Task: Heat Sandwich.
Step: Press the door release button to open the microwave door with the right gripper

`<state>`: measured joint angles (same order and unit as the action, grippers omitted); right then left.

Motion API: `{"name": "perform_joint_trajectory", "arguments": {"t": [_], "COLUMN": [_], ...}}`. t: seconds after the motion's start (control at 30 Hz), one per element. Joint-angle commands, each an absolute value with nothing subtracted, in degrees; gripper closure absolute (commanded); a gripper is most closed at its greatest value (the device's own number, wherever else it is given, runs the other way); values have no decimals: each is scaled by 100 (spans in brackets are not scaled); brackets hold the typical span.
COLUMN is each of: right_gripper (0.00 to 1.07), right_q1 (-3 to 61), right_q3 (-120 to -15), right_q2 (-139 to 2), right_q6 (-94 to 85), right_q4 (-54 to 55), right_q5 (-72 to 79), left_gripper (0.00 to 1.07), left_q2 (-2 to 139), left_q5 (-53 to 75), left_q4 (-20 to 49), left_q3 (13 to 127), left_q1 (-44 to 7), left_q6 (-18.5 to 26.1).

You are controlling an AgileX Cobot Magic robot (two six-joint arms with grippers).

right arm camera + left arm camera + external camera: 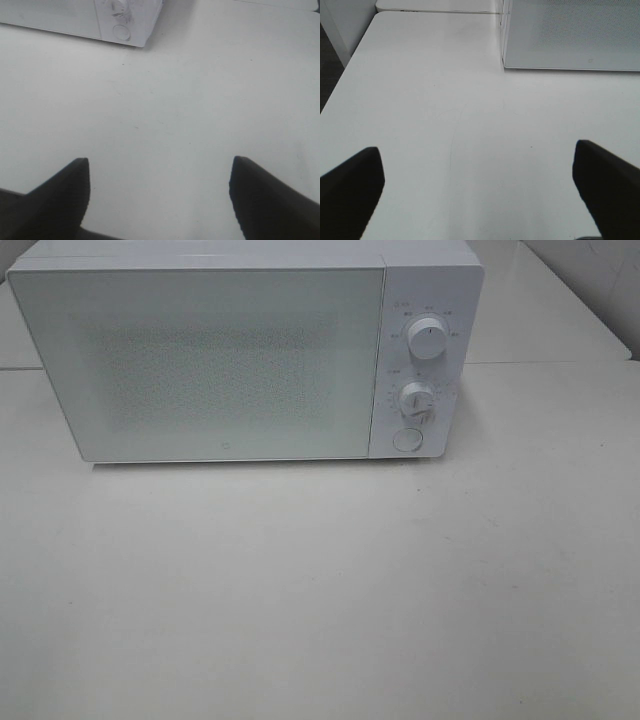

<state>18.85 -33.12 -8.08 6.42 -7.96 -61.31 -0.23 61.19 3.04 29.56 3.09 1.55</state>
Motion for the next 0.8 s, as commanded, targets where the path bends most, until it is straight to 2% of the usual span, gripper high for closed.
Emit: {"name": "perform_joint_trajectory", "arguments": {"t": [0.03,0.3,0.8], "right_gripper": [32,32,33], "right_q1": [1558,728,619], "right_q3": [-3025,-2853,-2853], "right_q2": [-510,74,172], "right_q6": [596,470,441], "right_q4": [-825,-705,-693], "right_q5": [-5890,-5724,-5718], "left_gripper": [9,9,9], "left_q2": [-132,-138,-69], "left_q5": [6119,6119,6119], "left_q4": [355,350,350], "left_q3": [2951,2951,2951], "left_q1": [327,327,327], "left_q6": [132,132,132]}}
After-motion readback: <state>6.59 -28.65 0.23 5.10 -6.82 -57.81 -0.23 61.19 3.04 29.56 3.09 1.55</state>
